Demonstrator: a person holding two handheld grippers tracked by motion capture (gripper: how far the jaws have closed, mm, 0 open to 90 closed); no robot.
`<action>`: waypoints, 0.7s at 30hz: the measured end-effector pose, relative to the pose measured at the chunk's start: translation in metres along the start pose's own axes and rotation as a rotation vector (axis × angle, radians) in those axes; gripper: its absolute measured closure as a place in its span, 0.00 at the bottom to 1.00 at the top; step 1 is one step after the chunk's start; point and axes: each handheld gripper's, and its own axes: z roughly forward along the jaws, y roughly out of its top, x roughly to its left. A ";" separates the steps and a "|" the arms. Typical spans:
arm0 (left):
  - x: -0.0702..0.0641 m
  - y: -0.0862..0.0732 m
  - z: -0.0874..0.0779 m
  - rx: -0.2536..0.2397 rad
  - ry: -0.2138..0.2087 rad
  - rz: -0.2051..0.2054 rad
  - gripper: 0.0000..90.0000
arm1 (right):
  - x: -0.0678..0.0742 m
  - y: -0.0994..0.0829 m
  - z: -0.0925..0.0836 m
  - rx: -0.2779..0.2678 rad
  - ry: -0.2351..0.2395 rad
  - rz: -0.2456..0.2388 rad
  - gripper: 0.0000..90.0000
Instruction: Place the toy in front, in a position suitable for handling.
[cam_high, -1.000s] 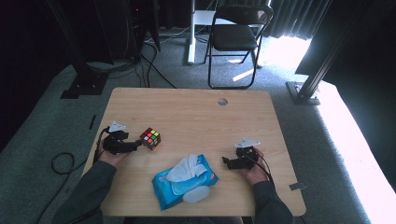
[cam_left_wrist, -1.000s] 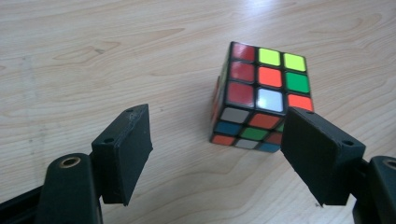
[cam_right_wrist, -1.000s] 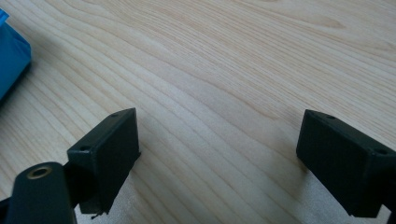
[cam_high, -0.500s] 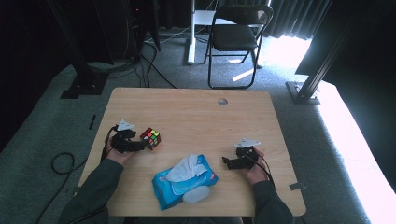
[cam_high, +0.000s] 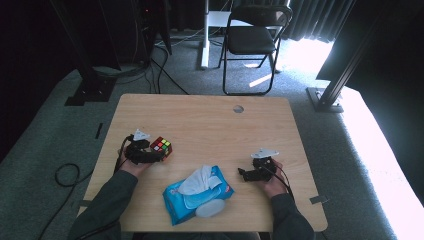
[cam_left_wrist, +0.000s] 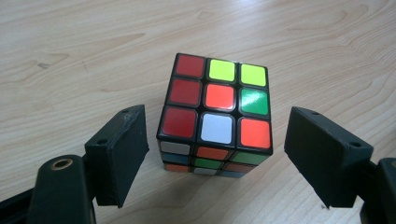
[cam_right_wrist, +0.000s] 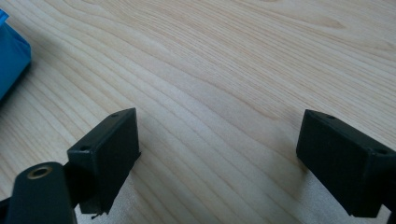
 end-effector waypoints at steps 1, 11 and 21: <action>0.000 -0.002 0.002 0.003 -0.003 -0.001 0.24 | 0.000 0.000 0.000 0.000 0.000 0.000 0.14; -0.002 -0.007 0.011 0.020 0.011 0.001 0.24 | 0.000 0.000 0.000 0.000 0.000 0.000 0.14; -0.001 -0.009 0.017 0.022 0.018 -0.017 0.29 | 0.000 0.000 0.000 0.000 0.000 0.000 0.14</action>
